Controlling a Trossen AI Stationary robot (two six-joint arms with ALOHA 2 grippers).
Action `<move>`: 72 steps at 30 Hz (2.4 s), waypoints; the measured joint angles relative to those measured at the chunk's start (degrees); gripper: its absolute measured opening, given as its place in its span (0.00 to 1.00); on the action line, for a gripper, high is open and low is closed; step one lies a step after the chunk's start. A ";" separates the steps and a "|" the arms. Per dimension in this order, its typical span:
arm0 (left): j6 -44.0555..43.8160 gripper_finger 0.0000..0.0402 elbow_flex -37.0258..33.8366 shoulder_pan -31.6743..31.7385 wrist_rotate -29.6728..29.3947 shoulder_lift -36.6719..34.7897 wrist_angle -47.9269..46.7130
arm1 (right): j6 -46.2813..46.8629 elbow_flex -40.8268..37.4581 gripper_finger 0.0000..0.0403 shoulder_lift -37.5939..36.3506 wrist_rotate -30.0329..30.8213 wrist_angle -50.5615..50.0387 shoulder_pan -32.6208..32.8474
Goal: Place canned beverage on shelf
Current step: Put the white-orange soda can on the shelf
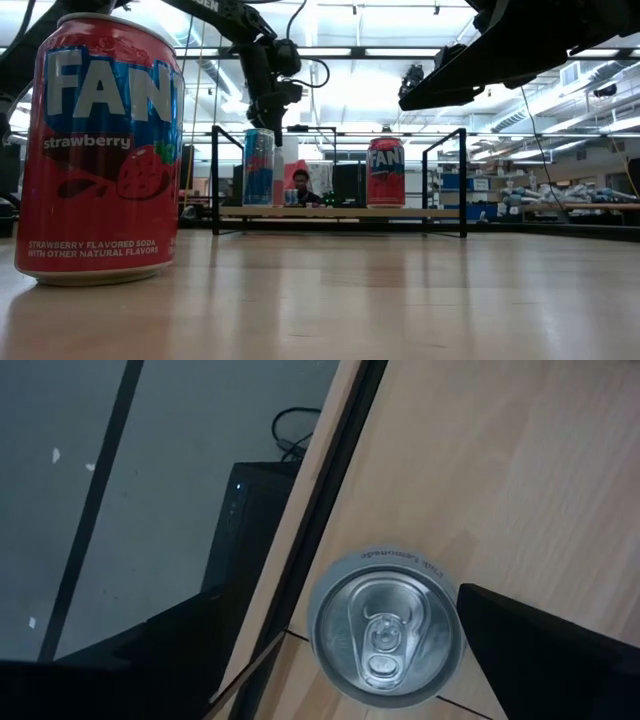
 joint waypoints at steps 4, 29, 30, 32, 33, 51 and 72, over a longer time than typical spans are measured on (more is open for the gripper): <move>1.17 0.97 0.00 -0.04 -0.02 -0.43 0.33 | 0.00 0.00 0.90 0.00 0.00 -0.02 0.00; -2.10 0.97 0.00 1.11 -0.48 -0.48 1.85 | 0.09 0.00 0.90 0.00 0.00 -0.44 0.00; -2.55 0.97 0.00 1.05 -0.48 -0.48 1.63 | 0.07 -0.01 0.90 0.00 0.00 -0.44 0.00; -3.70 0.97 0.00 1.03 -0.48 -0.48 1.45 | 0.02 0.00 0.90 0.00 0.00 -0.38 0.00; -4.74 0.97 0.00 1.09 -0.46 -0.48 1.42 | 0.02 -0.01 0.90 0.00 0.00 -0.35 0.00; -19.70 0.97 0.00 2.27 -6.75 -0.48 1.52 | 0.27 0.00 0.90 0.00 -0.01 -0.02 -0.01; -19.06 0.97 0.00 2.32 -10.18 -0.42 -6.14 | 0.39 0.00 0.90 0.00 -0.50 0.69 0.00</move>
